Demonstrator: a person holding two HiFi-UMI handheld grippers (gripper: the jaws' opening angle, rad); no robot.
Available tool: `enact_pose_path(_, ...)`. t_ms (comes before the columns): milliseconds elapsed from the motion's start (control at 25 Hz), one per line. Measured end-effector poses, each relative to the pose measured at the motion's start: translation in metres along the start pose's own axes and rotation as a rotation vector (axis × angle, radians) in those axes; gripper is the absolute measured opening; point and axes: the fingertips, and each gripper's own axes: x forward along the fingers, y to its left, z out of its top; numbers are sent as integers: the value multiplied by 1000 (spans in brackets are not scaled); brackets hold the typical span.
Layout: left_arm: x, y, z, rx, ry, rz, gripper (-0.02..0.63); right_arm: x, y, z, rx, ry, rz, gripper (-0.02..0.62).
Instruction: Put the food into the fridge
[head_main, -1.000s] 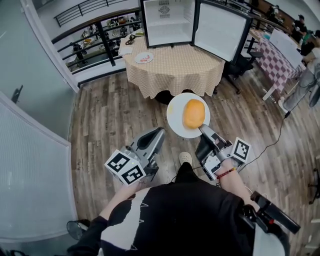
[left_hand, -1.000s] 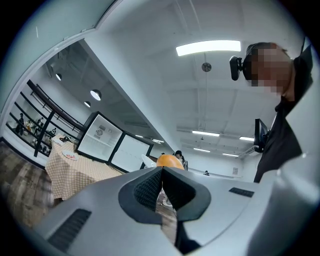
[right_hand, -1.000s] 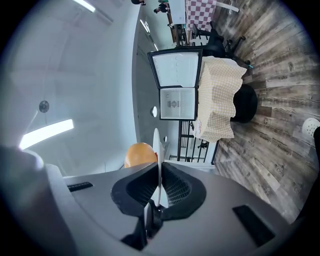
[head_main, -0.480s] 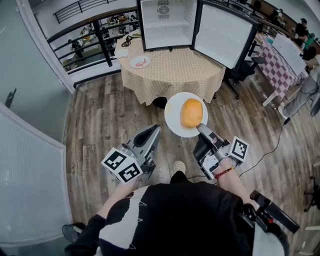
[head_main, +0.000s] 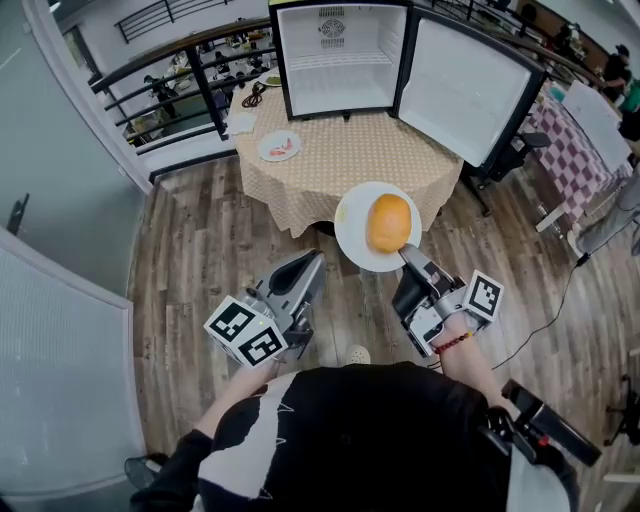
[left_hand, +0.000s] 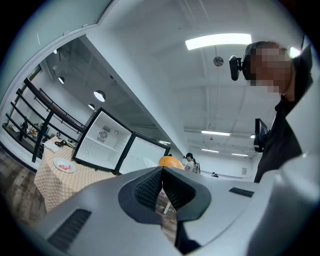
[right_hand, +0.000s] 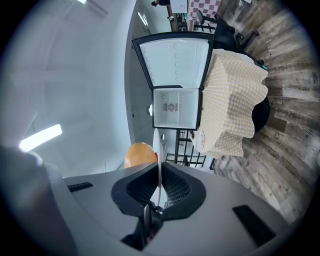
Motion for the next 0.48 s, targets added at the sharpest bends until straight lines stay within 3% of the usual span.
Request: enact_pose_path(480, 92, 50, 7, -11, 3, 11, 12, 47, -13, 92, -9, 5, -12, 26)
